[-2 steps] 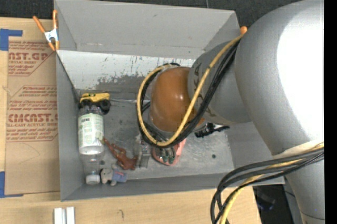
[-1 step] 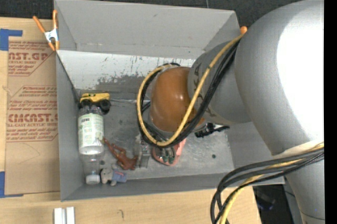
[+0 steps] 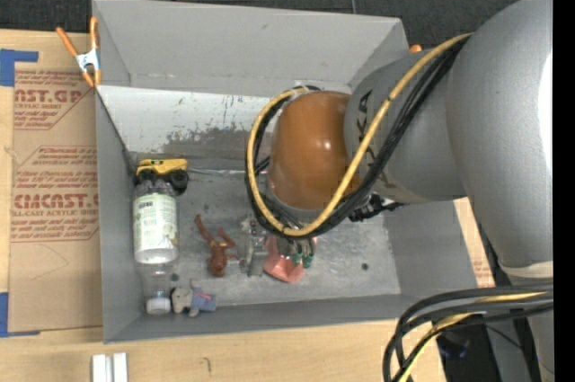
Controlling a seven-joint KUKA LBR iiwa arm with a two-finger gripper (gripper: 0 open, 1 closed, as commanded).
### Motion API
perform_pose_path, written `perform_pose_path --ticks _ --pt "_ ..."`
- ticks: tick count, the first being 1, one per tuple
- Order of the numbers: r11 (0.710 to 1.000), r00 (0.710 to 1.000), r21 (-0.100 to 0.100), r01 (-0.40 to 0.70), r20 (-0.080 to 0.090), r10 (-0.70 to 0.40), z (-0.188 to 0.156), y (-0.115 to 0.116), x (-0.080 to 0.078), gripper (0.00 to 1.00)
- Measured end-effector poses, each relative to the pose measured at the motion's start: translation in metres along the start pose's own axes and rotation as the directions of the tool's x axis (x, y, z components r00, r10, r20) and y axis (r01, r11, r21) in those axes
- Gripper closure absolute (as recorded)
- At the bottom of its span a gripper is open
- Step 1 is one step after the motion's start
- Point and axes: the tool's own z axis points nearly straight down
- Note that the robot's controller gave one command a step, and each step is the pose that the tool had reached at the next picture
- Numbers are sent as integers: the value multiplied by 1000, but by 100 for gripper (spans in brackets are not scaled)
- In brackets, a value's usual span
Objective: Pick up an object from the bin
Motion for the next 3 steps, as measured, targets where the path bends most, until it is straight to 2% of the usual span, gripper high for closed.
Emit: perform_pose_path --ticks 1,2,3 --pt "1000 1000 -1 9 6 -9 -60 21 -5 100" --pt "1000 1000 0 24 9 -24 -83 2 9 0" --pt "1000 1000 0 24 8 -24 -83 2 9 100"
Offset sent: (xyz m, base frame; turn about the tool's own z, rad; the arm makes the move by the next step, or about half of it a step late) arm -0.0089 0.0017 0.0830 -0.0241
